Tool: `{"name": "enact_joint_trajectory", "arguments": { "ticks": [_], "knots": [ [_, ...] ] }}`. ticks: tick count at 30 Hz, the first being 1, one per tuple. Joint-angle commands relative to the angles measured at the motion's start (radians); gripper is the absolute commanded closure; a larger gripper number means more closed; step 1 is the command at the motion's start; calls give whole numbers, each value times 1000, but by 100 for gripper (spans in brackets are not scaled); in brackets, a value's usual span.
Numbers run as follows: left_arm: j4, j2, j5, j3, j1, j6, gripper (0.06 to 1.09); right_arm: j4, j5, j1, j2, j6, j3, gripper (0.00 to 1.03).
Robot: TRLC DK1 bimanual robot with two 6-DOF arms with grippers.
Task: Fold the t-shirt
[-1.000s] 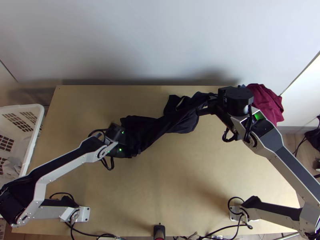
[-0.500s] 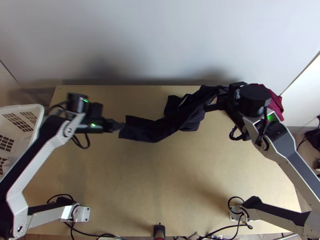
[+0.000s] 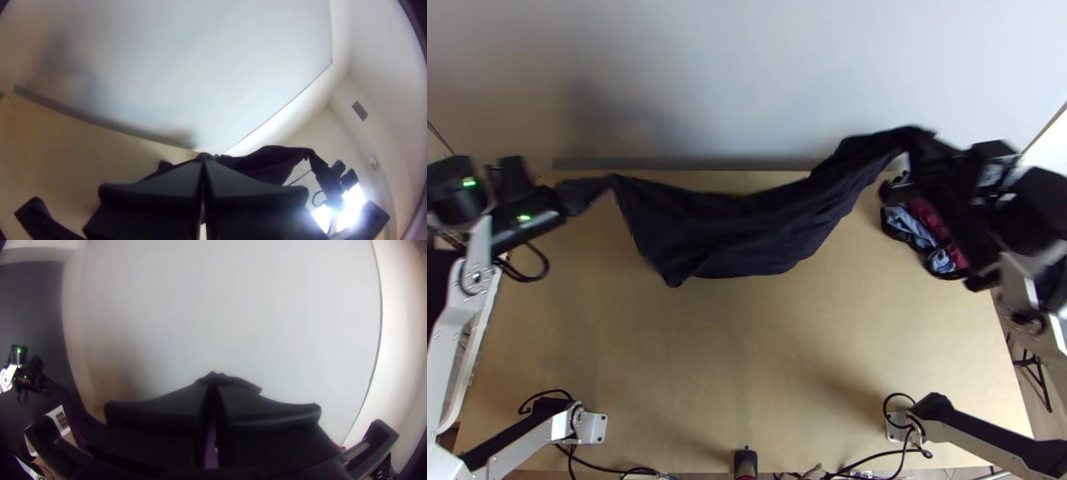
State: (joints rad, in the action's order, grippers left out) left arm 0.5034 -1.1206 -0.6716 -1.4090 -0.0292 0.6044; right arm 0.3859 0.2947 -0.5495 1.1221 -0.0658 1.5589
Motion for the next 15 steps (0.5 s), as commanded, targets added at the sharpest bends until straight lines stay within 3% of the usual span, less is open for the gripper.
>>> {"name": "enact_joint_trajectory", "arguments": {
  "ticks": [1,7,15],
  "knots": [
    [-85,99,-8,-25,150,166,105,-94,-9,6,-38,31,136,100],
    [-144,179,-8,-2,298,248,105,-191,1,22,-41,124,230,100],
    [-164,249,-6,-122,361,339,105,-197,11,20,-41,129,294,100]
  ]
}}
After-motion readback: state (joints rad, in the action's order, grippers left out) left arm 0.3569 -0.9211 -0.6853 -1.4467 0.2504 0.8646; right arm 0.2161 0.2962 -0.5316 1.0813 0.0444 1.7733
